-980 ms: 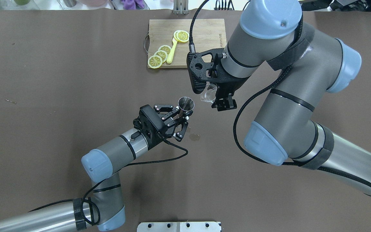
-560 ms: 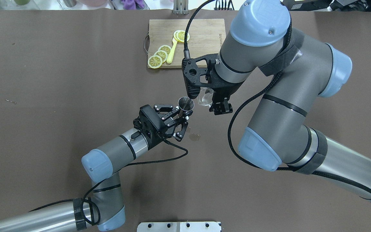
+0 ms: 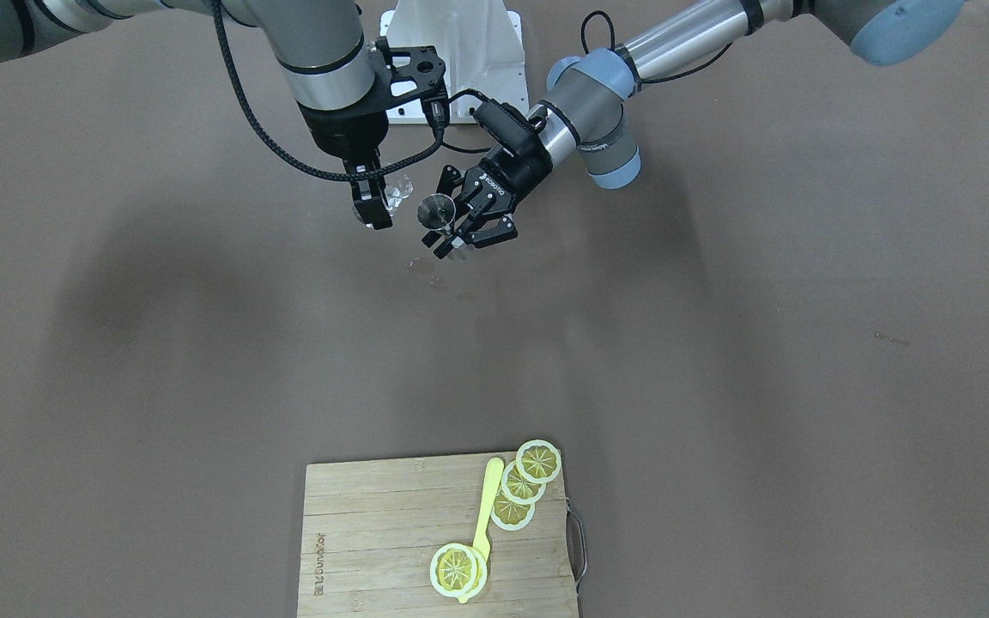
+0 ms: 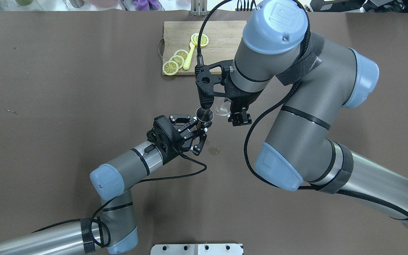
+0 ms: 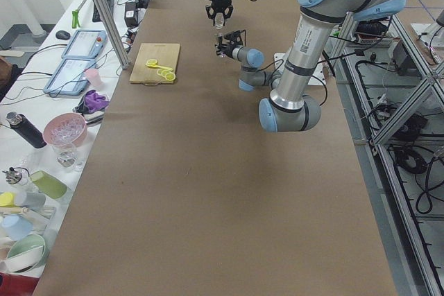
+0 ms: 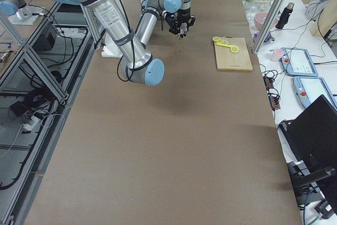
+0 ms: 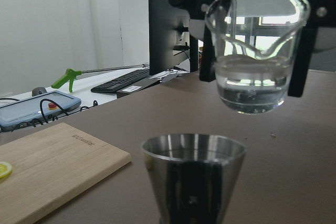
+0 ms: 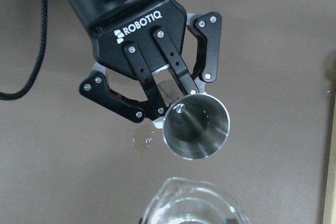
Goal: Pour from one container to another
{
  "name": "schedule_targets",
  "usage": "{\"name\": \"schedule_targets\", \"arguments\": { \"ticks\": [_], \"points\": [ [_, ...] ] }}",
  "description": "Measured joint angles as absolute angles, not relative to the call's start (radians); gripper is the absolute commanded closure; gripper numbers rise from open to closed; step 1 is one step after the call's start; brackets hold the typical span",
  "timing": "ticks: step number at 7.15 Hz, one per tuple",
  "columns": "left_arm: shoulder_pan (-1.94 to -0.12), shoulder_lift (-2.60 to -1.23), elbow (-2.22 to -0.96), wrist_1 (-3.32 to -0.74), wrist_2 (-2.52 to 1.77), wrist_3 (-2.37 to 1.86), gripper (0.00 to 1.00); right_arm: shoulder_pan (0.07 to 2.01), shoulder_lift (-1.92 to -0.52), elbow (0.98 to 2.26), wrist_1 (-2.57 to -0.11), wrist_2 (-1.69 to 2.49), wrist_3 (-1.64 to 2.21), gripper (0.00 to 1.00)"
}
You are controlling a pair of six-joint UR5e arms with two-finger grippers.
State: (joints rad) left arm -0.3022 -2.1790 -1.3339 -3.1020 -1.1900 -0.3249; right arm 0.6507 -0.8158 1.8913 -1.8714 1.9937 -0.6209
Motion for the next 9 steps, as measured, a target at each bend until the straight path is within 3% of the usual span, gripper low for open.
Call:
{"name": "schedule_targets", "arguments": {
  "ticks": [9],
  "points": [
    [-0.302,-2.178,-1.333,-3.103,-1.19,-0.314,1.0,0.632,-0.737,1.849,-1.974,1.91,-0.599,1.0]
  ]
}}
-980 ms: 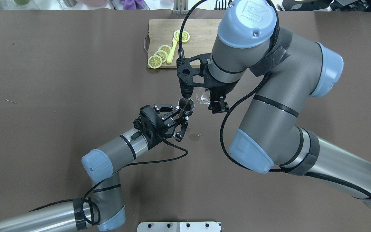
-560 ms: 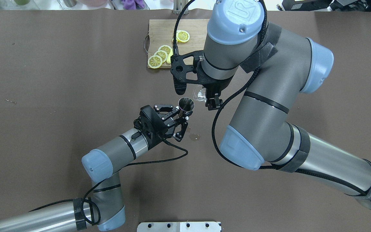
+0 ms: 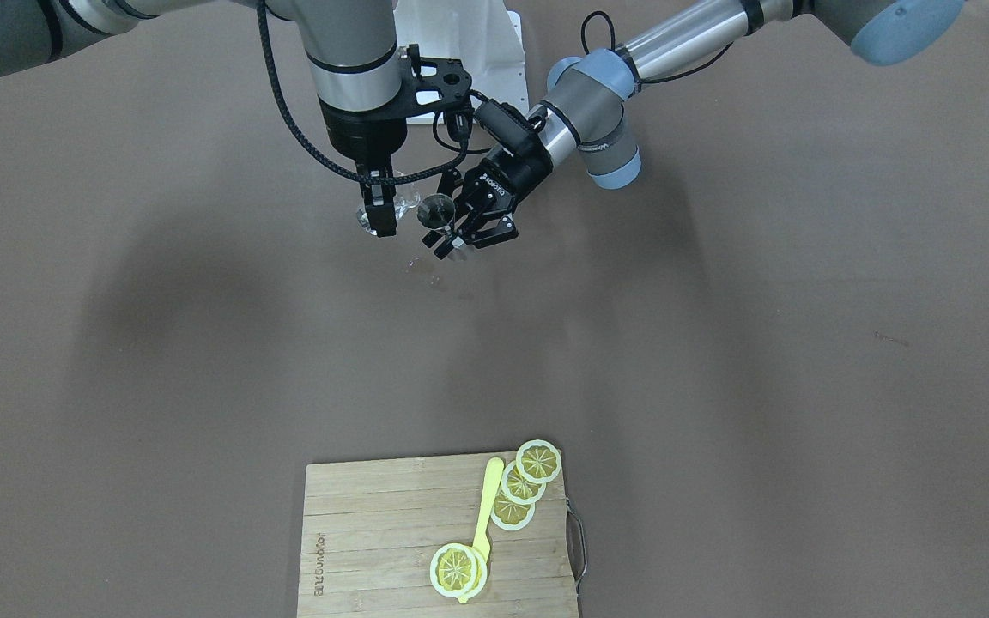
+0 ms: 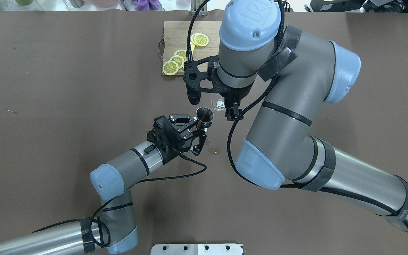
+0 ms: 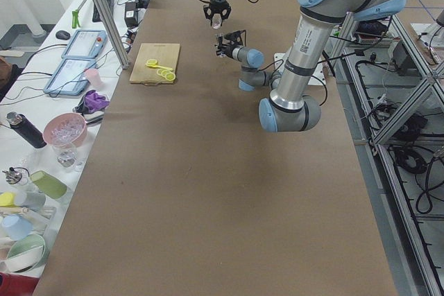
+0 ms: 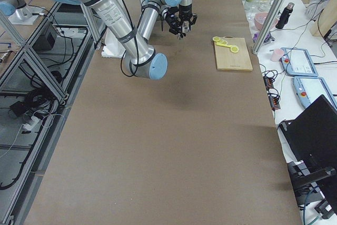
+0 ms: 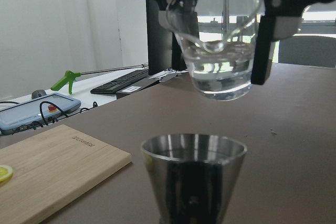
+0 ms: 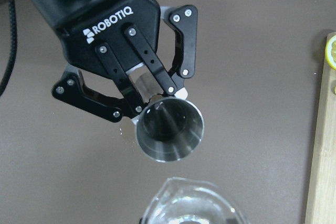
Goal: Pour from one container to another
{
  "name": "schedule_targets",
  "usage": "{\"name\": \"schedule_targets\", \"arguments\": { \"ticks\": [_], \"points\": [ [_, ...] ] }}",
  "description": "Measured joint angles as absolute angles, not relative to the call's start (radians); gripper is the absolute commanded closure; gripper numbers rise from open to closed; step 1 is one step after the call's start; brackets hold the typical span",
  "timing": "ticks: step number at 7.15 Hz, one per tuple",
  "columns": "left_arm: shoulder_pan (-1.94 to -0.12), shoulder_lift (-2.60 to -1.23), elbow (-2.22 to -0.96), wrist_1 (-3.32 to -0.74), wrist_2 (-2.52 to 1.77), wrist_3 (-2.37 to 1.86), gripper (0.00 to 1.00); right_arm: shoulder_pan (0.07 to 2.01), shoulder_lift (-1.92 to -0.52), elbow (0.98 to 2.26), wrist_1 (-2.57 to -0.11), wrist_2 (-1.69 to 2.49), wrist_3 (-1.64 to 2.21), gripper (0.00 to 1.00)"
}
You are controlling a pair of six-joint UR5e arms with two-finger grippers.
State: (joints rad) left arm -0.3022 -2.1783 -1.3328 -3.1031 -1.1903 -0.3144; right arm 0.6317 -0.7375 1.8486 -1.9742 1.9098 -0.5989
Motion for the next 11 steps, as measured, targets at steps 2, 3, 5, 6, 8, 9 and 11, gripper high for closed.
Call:
{"name": "schedule_targets", "arguments": {
  "ticks": [2,3,5,6,8,9,11],
  "points": [
    [-0.303,-2.178,-1.332,-3.103,-1.19,-0.314,1.0,0.614,-0.73,1.849,-1.993,1.876,-0.6,1.0],
    [-0.303,-2.178,-1.332,-3.103,-1.19,-0.314,1.0,0.608,-0.721,1.847,-2.009,1.861,-0.602,1.0],
    [-0.303,-2.178,-1.332,-3.103,-1.19,-0.313,1.0,0.596,-0.71,1.845,-2.036,1.829,-0.608,1.0],
    [-0.302,-2.178,-1.333,-3.103,-1.19,-0.311,1.0,0.591,-0.706,1.844,-2.049,1.813,-0.612,1.0],
    [-0.302,-2.177,-1.333,-3.104,-1.191,-0.311,1.0,0.585,-0.693,1.837,-2.072,1.794,-0.622,1.0],
    [-0.302,-2.177,-1.333,-3.104,-1.191,-0.311,1.0,0.584,-0.684,1.827,-2.079,1.786,-0.628,1.0],
    [-0.302,-2.177,-1.333,-3.103,-1.191,-0.311,1.0,0.583,-0.661,1.796,-2.085,1.775,-0.645,1.0]
  ]
}}
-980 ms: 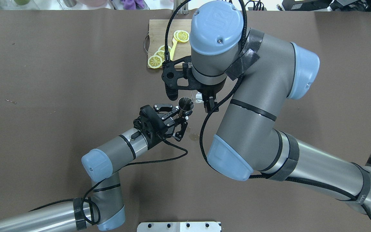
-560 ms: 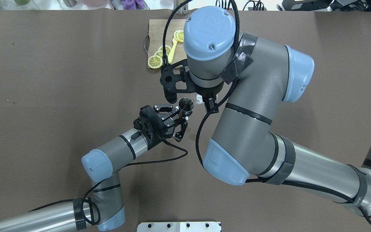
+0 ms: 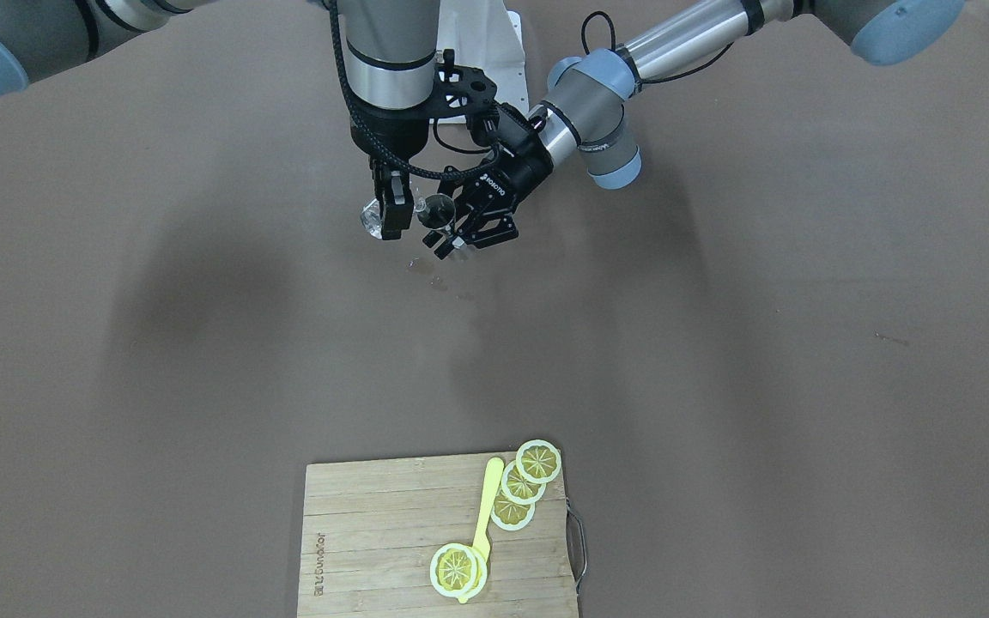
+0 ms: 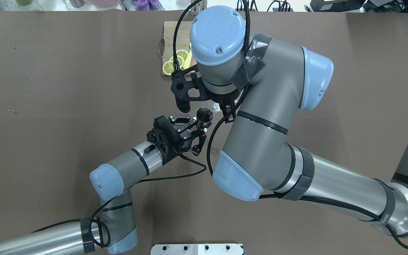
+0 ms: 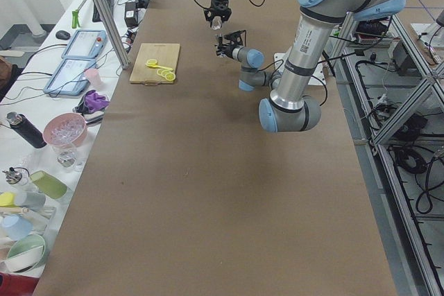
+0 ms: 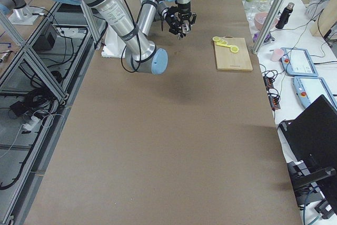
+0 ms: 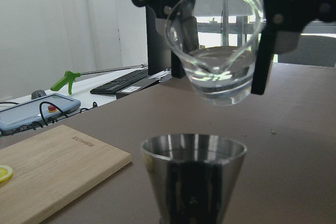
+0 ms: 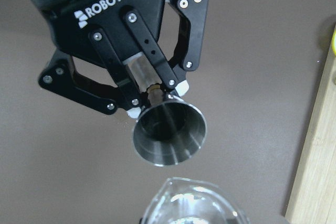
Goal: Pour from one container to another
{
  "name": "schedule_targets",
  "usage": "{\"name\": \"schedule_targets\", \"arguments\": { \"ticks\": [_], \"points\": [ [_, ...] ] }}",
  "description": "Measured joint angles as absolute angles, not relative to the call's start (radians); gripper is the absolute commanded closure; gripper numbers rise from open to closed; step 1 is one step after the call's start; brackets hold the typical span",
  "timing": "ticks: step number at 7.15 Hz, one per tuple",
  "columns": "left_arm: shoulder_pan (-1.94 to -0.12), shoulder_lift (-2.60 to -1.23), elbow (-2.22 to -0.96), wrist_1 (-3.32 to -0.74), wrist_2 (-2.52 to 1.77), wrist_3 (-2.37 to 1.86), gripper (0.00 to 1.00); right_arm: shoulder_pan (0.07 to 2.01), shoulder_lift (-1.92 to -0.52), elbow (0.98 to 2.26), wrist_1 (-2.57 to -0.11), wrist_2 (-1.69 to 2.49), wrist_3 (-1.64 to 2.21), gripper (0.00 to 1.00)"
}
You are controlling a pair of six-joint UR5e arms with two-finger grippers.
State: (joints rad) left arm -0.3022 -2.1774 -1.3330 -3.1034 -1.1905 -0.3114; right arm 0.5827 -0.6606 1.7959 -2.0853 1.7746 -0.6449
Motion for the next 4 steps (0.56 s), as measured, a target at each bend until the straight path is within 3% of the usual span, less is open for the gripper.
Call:
{"name": "schedule_targets", "arguments": {
  "ticks": [4],
  "points": [
    [-0.302,-2.178,-1.333,-3.105,-1.192,-0.311,1.0,0.57,-0.647,1.777,-2.097,1.748,-0.691,1.0]
  ]
}}
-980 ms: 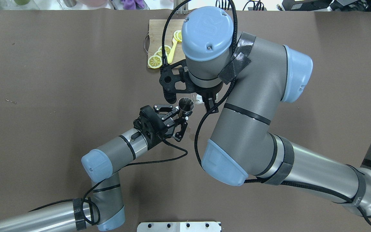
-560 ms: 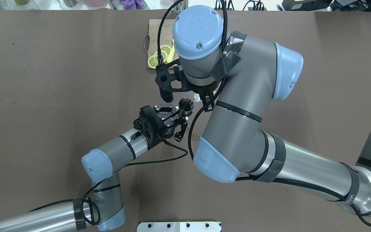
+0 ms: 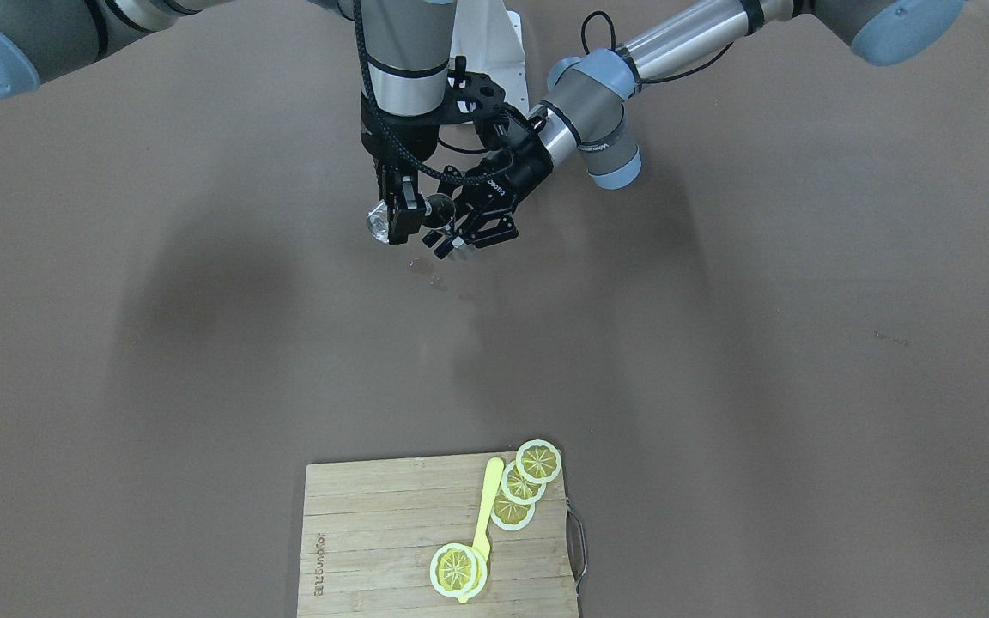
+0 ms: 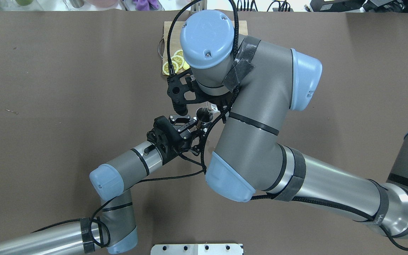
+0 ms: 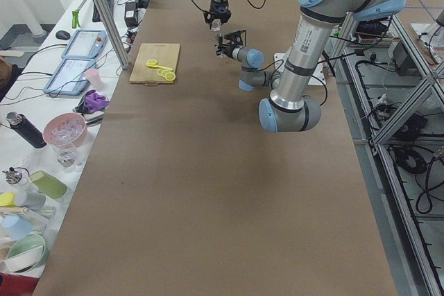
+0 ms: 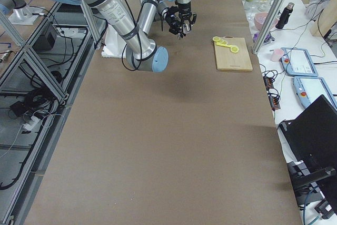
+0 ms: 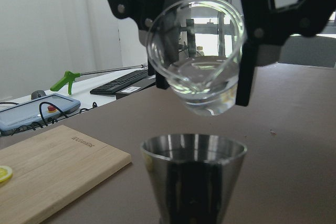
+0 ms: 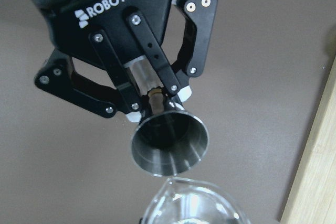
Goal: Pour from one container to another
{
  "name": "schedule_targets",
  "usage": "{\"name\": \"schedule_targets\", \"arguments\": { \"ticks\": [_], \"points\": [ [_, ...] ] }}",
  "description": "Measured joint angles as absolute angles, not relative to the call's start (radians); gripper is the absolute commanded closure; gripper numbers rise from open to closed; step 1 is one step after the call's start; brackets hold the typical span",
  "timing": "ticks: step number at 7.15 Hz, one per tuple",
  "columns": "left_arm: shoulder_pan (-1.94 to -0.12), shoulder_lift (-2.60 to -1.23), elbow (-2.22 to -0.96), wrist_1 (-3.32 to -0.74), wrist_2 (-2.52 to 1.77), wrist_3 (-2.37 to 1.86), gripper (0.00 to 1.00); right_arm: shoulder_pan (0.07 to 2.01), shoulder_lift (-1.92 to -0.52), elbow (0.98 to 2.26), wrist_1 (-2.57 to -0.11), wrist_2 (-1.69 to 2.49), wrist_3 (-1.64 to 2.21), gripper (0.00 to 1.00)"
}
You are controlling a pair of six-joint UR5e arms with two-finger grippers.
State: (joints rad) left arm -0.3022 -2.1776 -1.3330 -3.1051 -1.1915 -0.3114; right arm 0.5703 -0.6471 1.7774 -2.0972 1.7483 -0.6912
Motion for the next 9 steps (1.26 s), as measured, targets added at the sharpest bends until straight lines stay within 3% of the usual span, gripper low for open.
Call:
{"name": "schedule_targets", "arguments": {
  "ticks": [9],
  "points": [
    [-0.302,-2.18,-1.333,-3.108,-1.192,-0.311,1.0,0.547,-0.624,1.783,-2.162,1.684,-0.76,1.0]
  ]
}}
